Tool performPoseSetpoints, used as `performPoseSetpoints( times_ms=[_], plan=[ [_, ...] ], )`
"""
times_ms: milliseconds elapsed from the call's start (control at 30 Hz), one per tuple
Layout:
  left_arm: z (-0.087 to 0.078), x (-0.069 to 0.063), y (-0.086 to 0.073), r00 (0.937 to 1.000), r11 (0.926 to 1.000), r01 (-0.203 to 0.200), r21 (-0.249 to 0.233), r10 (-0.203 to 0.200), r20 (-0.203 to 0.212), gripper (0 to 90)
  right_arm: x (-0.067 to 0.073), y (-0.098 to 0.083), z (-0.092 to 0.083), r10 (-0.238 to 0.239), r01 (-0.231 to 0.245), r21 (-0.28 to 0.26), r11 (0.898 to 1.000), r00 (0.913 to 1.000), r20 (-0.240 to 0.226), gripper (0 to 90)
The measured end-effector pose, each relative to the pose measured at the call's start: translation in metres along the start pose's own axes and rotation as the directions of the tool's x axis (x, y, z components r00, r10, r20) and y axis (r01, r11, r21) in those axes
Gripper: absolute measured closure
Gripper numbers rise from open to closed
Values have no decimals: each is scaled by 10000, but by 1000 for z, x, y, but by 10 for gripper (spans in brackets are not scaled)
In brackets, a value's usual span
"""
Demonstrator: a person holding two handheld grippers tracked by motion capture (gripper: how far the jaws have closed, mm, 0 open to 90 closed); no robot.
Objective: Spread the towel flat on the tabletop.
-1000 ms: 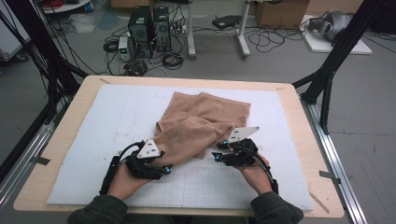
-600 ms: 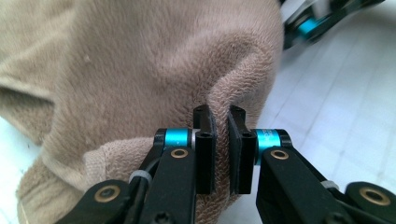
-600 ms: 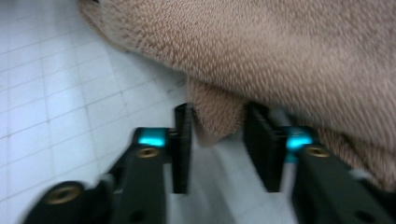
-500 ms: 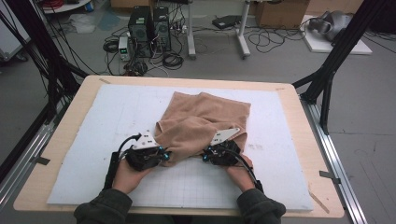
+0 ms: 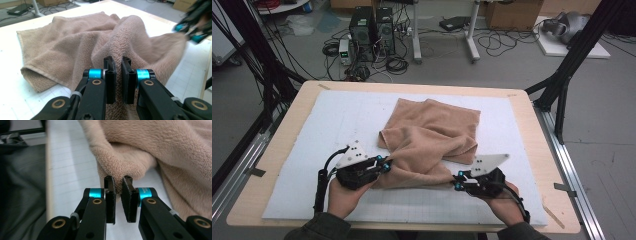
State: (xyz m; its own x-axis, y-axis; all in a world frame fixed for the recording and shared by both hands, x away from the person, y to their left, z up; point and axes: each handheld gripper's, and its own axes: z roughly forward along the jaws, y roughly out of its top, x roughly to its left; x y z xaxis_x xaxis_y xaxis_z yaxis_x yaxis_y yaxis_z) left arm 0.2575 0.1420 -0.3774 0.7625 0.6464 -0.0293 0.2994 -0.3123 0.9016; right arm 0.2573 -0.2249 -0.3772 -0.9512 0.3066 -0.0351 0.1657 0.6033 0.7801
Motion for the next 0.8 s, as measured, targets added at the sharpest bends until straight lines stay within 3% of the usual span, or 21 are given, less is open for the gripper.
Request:
performPoseSetpoints(
  times_ms=[100,200,233,300,333,400,467,567,667,767,800],
  plan=[
    [12,0,-7,10000,9962,-86,863,87,-8,836,13,-4,-13,-199,196,-49,9998,9982,-567,816],
    [26,4,-18,9985,9776,-430,2062,487,-231,827,13,-4,-14,-178,159,-254,9995,9970,-757,727],
    [28,7,-21,9992,9746,-329,2217,374,-159,811,10,-4,-14,-112,89,-347,9994,9977,-664,686],
    [26,9,-24,9997,9768,-188,2133,211,-82,686,1,-4,-12,117,-133,-402,9991,9991,-416,678],
    [24,11,-24,9998,9779,-192,2080,203,-33,675,-4,-4,-9,180,-189,-352,9992,9995,-250,679],
    [23,13,-24,9999,9787,-163,2048,150,77,617,-12,-4,5,57,-57,206,9998,10000,15,686],
    [22,14,-26,9995,9759,-305,2163,285,123,599,-17,-7,20,61,-50,457,9989,9997,-245,686],
    [25,18,-29,9991,9703,-344,2394,272,332,606,-20,-9,40,196,-165,634,9979,9986,-485,675],
    [34,19,-35,9979,9598,-356,2784,191,617,646,-24,-6,56,291,-236,977,9949,9981,-545,637],
    [43,18,-43,9968,9473,-564,3154,356,714,685,-25,-4,72,241,-155,1334,9909,9977,-636,626],
    [44,17,-46,9968,9504,-597,3054,403,695,705,-24,-3,76,199,-109,1566,9876,9983,-556,634]
  ],
)
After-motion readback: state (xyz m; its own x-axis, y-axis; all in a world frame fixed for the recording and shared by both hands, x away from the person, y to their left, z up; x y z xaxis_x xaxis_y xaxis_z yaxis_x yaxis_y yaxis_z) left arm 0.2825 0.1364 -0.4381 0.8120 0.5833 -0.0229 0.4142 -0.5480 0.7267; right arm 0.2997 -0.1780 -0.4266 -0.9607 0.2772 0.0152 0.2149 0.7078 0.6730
